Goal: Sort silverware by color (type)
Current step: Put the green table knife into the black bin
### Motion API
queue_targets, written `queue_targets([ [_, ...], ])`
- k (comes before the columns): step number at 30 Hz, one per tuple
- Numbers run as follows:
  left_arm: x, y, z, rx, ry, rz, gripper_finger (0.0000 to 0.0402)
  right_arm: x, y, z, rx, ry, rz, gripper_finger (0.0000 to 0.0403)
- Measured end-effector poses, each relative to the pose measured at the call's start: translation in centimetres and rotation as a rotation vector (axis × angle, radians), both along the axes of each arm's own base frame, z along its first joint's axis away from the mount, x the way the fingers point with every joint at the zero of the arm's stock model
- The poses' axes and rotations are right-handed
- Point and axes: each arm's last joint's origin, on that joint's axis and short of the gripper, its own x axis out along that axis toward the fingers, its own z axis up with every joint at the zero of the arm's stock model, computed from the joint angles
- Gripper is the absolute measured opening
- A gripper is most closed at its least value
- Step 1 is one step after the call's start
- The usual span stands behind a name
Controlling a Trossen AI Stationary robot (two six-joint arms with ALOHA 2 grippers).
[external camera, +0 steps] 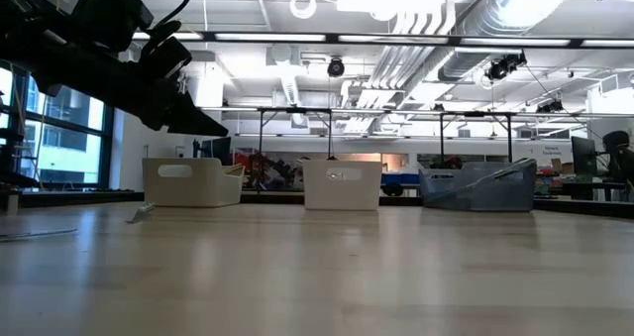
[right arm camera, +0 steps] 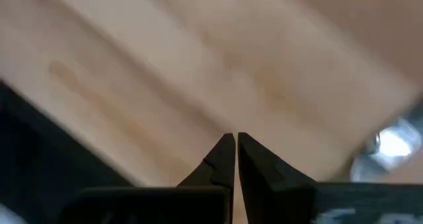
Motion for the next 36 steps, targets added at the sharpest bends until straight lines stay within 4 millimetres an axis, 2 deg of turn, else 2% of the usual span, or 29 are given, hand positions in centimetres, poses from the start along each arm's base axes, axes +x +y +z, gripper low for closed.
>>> queue_targets([
  [4, 0.0, 0.0, -0.1, -0.001, 0.008, 0.000, 0.0000, -2.9, 2.1, 0.0, 0.051, 0.062, -0.097, 0.0034],
  [8, -0.1, 0.0, -0.2, -0.002, 0.019, 0.000, 0.0000, -5.2, 2.2, -0.3, -0.034, 0.143, -0.187, 0.0093],
  [12, -0.1, 0.0, -0.2, -0.005, 0.022, 0.001, 0.0000, -5.8, 1.8, -0.4, -0.087, 0.174, -0.244, 0.0141],
  [16, -0.1, 0.0, -0.2, -0.010, 0.020, 0.003, 0.0000, -5.1, 1.1, -0.9, -0.115, 0.189, -0.275, 0.0161],
  [19, -0.1, 0.0, -0.2, -0.011, 0.022, 0.003, 0.0000, -4.7, 0.6, -2.1, -0.117, 0.213, -0.293, 0.0156],
  [24, -0.1, 0.0, -0.4, -0.012, 0.037, 0.003, 0.0000, -4.9, 0.1, -4.0, -0.068, 0.214, -0.290, 0.0123],
  [30, -0.2, 0.0, -0.4, -0.019, 0.040, 0.005, 0.0000, -5.2, -0.3, -4.8, -0.056, 0.210, -0.277, 0.0073],
  [36, -0.2, 0.0, -0.4, -0.019, 0.039, 0.005, 0.0000, -4.8, -0.8, -4.8, -0.091, 0.211, -0.156, 0.0026],
])
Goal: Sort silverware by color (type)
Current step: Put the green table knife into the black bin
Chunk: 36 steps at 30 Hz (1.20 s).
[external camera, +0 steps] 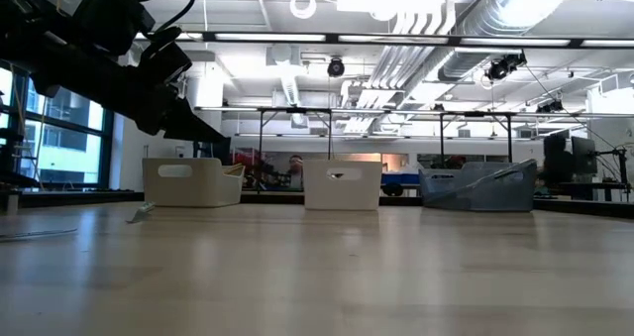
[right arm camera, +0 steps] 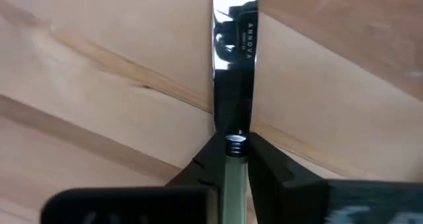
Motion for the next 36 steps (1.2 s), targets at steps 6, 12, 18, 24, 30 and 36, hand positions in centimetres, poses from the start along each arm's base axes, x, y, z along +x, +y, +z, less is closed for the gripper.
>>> queue_targets([
  [6, 0.0, 0.0, 0.0, -0.001, -0.001, 0.000, 0.0000, 1.7, -2.3, 0.3, -0.076, 0.022, 0.146, 0.0006],
  [12, 0.0, 0.0, 0.0, -0.002, -0.001, 0.000, 0.0000, 3.6, -5.8, 1.8, -0.226, -0.014, 0.236, 0.0005],
  [18, 0.0, 0.0, 0.0, -0.002, -0.002, 0.001, 0.0000, 5.3, -9.8, 3.6, -0.303, -0.009, 0.315, 0.0005],
  [24, 0.0, 0.0, 0.0, -0.002, -0.002, 0.001, 0.0000, 6.8, -14.6, 5.3, -0.390, -0.002, 0.373, 0.0005],
  [30, 0.0, 0.0, 0.0, -0.002, -0.002, 0.001, 0.0000, 6.9, -20.8, 8.2, -0.389, -0.021, 0.362, 0.0005],
  [36, 0.0, 0.0, 0.0, -0.001, -0.002, 0.001, 0.0000, 4.9, -27.7, 10.8, -0.361, -0.041, 0.309, 0.0001],
])
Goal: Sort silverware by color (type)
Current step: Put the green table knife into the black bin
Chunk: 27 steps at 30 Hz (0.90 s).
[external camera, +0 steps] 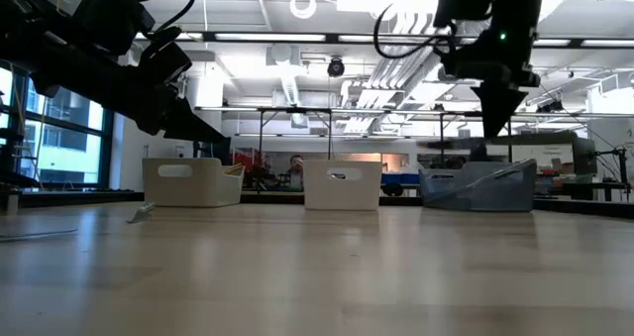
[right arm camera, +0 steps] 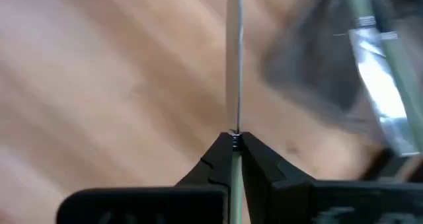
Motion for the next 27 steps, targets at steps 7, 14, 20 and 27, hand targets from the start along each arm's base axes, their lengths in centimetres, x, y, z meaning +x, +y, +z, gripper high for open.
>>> queue_targets([
  [7, 0.0, 0.0, 0.0, 0.001, -0.001, 0.001, 0.0000, -1.9, -6.7, 1.2, -0.009, 0.053, -0.040, 0.0002],
  [14, 0.0, 0.0, 0.0, 0.003, -0.002, 0.002, 0.0000, -2.6, -10.7, 3.6, -0.006, 0.025, -0.055, 0.0003],
  [20, 0.0, 0.0, 0.1, 0.036, 0.008, -0.007, 0.0000, -2.4, -7.7, 2.3, 0.117, 0.056, 0.031, 0.0005],
  [27, 0.1, 0.0, 0.2, 0.050, 0.005, -0.015, 0.0000, -3.1, -3.1, -3.5, 0.250, 0.082, 0.093, 0.0050],
])
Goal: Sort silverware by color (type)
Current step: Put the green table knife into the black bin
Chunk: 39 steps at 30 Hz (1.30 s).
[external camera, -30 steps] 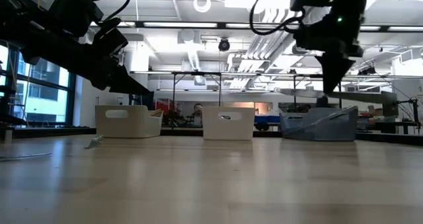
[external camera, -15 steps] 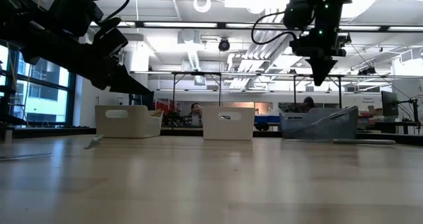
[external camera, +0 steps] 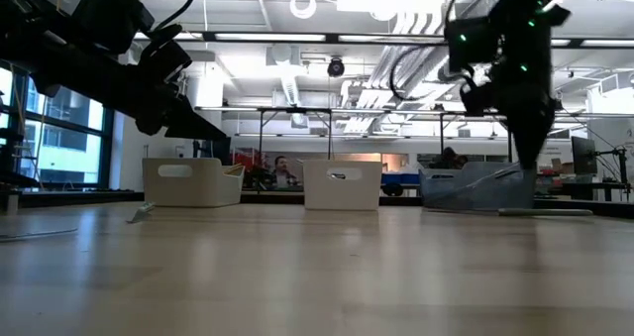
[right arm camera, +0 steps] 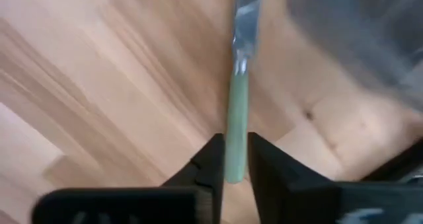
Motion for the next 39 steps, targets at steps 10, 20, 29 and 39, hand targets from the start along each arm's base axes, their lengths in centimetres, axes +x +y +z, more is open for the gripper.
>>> queue_targets([
  [10, 0.0, 0.0, 0.1, -0.002, -0.007, -0.007, 0.0000, -2.1, 1.0, -4.9, 0.019, 0.053, -0.096, 0.0144],
  [20, 0.0, 0.0, 0.1, 0.005, -0.004, -0.011, 0.0000, -2.6, 1.1, -5.5, 0.030, 0.070, -0.179, 0.0139],
  [29, 0.0, 0.0, 0.1, 0.004, -0.004, -0.011, 0.0000, -3.5, 1.6, -7.1, 0.073, 0.074, -0.262, 0.0136],
  [39, 0.0, 0.0, 0.1, 0.004, -0.004, -0.011, 0.0000, -3.2, 1.7, -7.1, 0.069, 0.051, -0.246, 0.0024],
])
